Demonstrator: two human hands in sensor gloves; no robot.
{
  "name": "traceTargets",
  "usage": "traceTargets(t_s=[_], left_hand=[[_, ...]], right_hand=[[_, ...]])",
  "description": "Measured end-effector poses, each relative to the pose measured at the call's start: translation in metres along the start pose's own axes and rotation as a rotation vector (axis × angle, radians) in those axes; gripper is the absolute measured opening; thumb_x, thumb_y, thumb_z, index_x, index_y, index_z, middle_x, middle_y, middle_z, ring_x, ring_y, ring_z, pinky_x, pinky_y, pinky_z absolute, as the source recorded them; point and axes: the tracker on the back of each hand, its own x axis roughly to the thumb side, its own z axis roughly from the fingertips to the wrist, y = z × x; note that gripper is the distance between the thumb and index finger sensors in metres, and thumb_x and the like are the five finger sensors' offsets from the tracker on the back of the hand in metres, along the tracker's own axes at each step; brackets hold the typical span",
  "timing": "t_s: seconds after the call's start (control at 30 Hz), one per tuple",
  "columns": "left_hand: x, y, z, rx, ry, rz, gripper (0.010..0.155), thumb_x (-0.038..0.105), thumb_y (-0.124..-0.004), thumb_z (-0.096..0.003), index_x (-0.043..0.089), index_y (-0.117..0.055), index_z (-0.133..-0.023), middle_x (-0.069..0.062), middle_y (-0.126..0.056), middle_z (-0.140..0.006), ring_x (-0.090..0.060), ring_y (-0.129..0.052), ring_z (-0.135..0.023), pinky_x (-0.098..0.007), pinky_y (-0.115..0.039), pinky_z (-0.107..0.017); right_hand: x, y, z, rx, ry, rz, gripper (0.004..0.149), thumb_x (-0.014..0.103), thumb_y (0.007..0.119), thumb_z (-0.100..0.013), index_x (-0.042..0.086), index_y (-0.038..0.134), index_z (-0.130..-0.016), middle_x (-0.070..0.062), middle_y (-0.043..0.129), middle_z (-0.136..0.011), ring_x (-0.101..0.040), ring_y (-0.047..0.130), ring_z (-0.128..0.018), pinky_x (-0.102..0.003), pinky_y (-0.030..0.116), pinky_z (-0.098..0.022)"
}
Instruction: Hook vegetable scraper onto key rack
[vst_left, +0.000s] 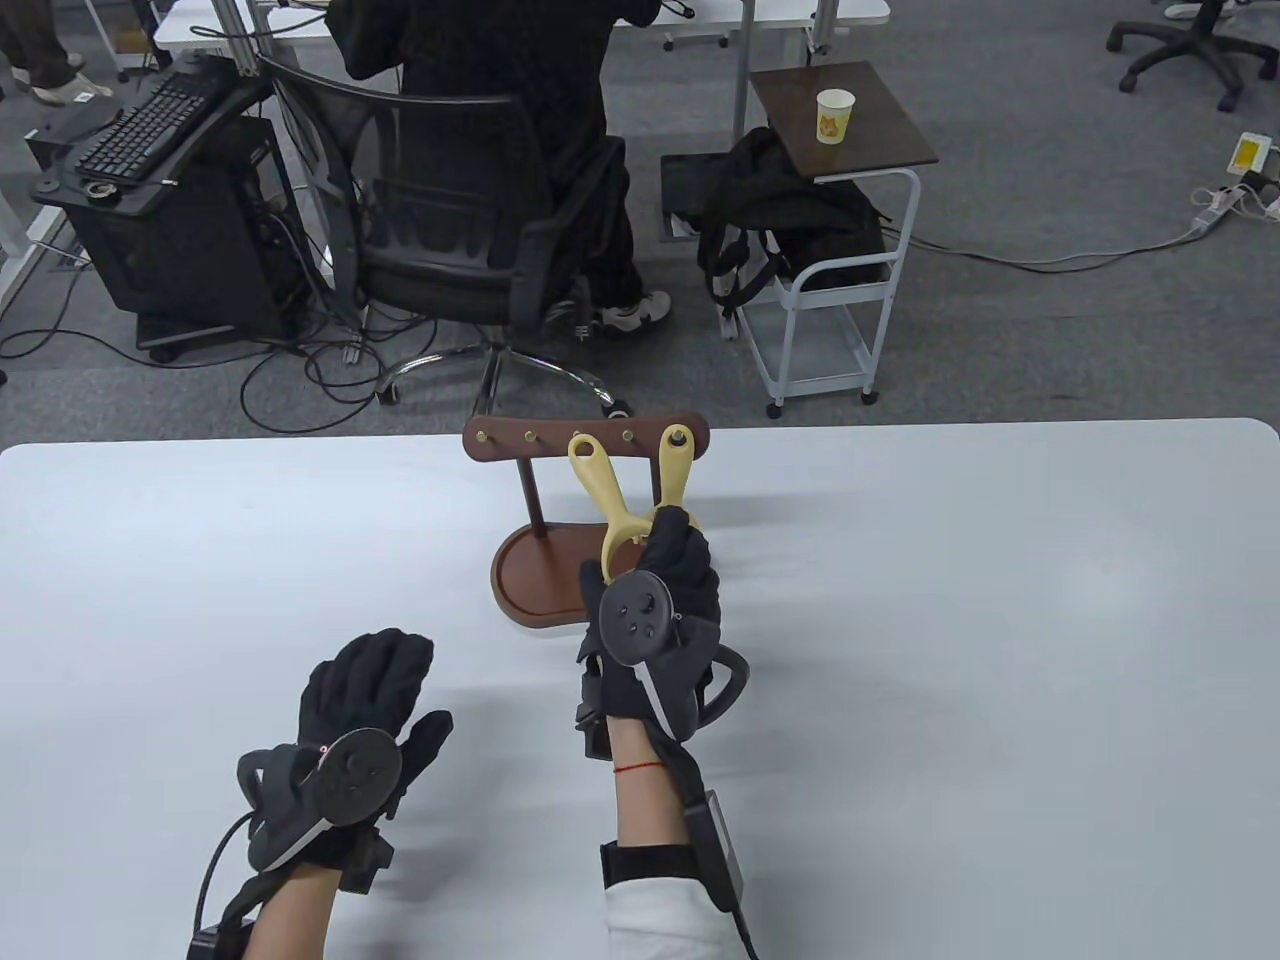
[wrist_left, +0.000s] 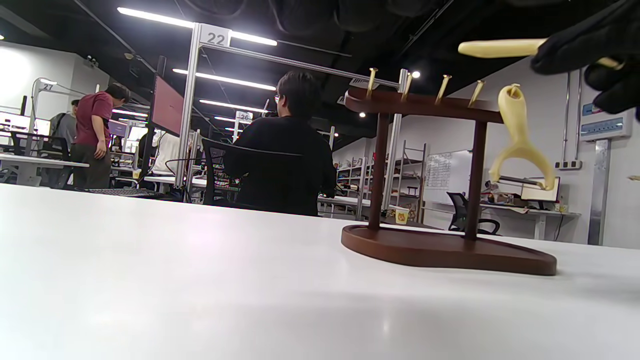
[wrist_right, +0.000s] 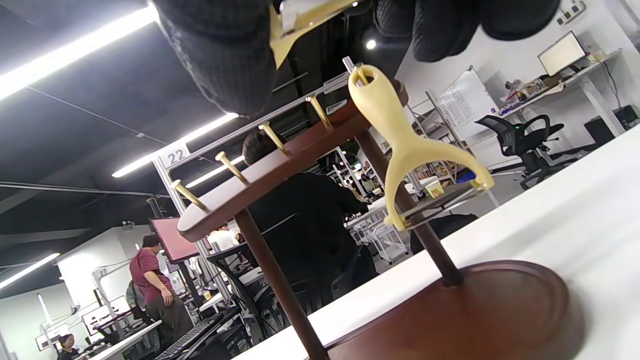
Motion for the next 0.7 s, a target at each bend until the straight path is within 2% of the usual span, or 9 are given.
traceTargets(t_s=[0.37, 0.7], left_hand=[[-0.005, -0.001, 0.0, -0.008, 0.022, 0.011, 0.074, 0.064, -0.059, -0.0495, 0.037, -0.035, -0.114, 0.007, -0.035, -0.124, -0.025, -0.044, -0.119, -0.058, -0.044, -0.085], [-0.005, -0.003, -0.001, -0.026, 0.024, -0.001, 0.074, 0.065, -0.059, -0.0496, 0.037, -0.035, -0.114, 0.007, -0.035, -0.125, -0.025, -0.043, -0.12, -0.058, -0.043, -0.086]], right_hand=[[0.007, 0.021, -0.016, 0.045, 0.051, 0.019, 0.089, 0.054, 0.083, -0.056, 0.014, 0.027, -0.114, -0.016, 0.041, -0.113, -0.038, 0.059, -0.096, -0.057, 0.056, -0.073], [0.005, 0.033, -0.013, 0.087, 0.017, 0.033, 0.096, 0.059, 0.082, -0.054, 0.013, 0.024, -0.115, -0.017, 0.039, -0.114, -0.04, 0.058, -0.097, -0.058, 0.056, -0.072]])
